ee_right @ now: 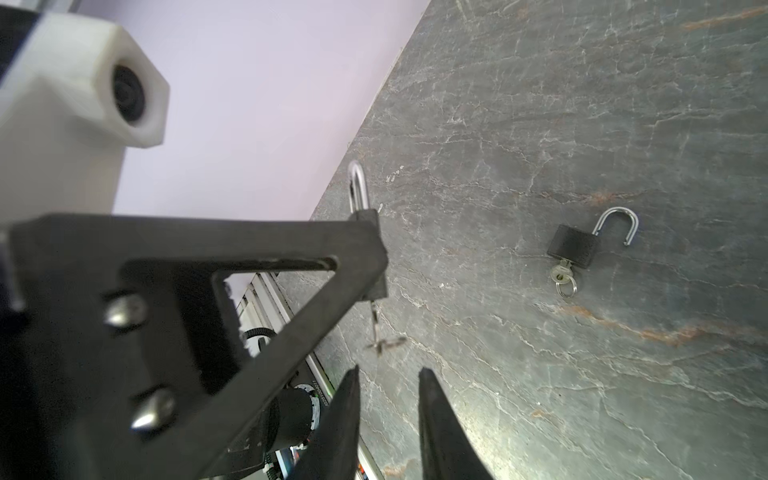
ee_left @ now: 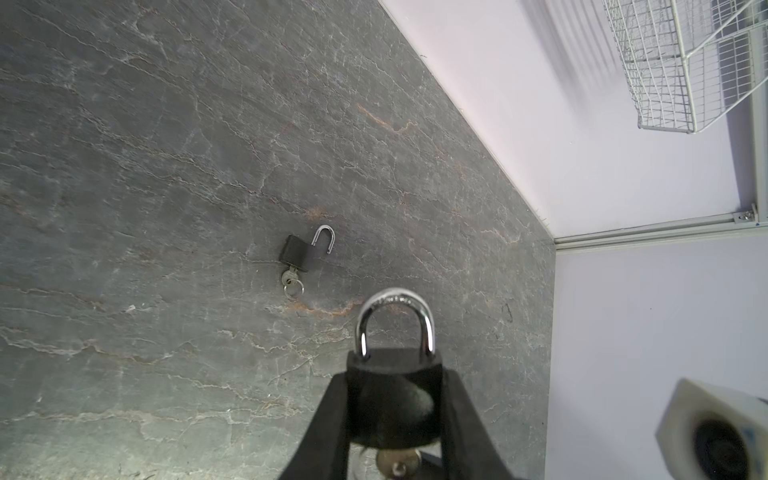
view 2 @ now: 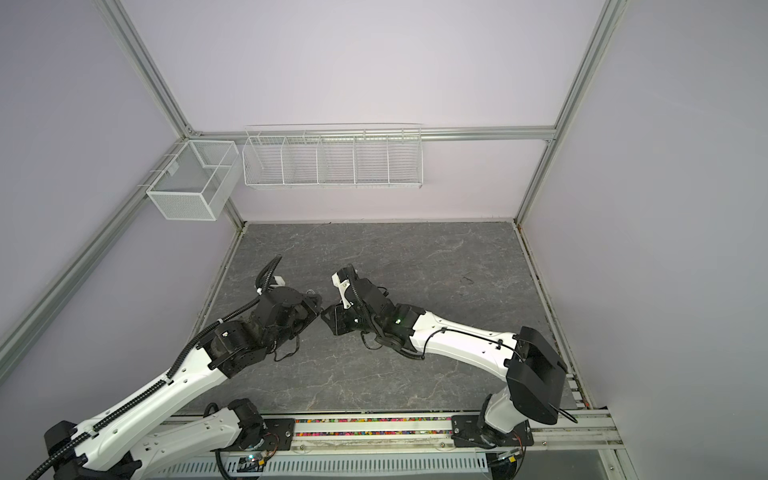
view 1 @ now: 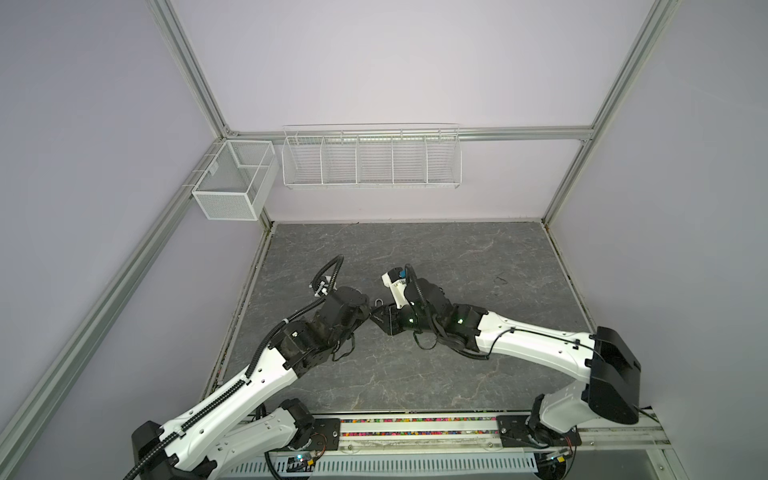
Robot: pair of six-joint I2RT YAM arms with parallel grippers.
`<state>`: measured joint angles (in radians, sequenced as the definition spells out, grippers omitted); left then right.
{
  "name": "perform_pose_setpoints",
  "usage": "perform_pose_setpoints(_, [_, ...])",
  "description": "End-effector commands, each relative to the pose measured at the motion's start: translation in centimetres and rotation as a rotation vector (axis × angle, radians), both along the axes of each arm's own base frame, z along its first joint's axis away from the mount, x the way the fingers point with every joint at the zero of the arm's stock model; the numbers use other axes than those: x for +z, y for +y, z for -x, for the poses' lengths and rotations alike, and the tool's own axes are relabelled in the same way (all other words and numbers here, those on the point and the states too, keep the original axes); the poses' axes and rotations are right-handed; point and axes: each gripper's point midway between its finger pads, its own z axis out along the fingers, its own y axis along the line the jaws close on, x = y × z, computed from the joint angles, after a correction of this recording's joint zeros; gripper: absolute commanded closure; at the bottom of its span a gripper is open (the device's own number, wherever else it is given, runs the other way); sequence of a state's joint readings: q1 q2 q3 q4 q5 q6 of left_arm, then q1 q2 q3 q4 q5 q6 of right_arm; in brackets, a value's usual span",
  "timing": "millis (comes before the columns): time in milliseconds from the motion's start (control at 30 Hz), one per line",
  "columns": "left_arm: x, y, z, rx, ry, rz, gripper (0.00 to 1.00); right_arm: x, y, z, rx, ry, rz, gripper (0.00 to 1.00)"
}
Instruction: Unlock with the key
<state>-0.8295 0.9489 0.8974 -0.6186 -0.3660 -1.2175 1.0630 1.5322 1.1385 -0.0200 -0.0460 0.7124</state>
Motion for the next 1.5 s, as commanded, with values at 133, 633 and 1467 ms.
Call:
perform_pose_setpoints(133, [1.5, -0.2, -0.4, -0.004, -0.037, 0.023, 1.00, 0.7, 0.3, 0.0, 0.011, -0.016, -0.037, 0.80])
perform_pose_setpoints(633, [1.9, -0.6, -0.1, -0.025, -0.039, 0.059, 1.00, 0.5, 0.6, -0.5, 0.003, -0.021, -0.032, 0.89])
perform_pose_setpoints(1467, [2.6, -0.3, -0.2, -0.019, -0.063, 0.006, 1.00, 2.0, -0.4, -0.8, -0.025, -0.125, -0.009, 0.92])
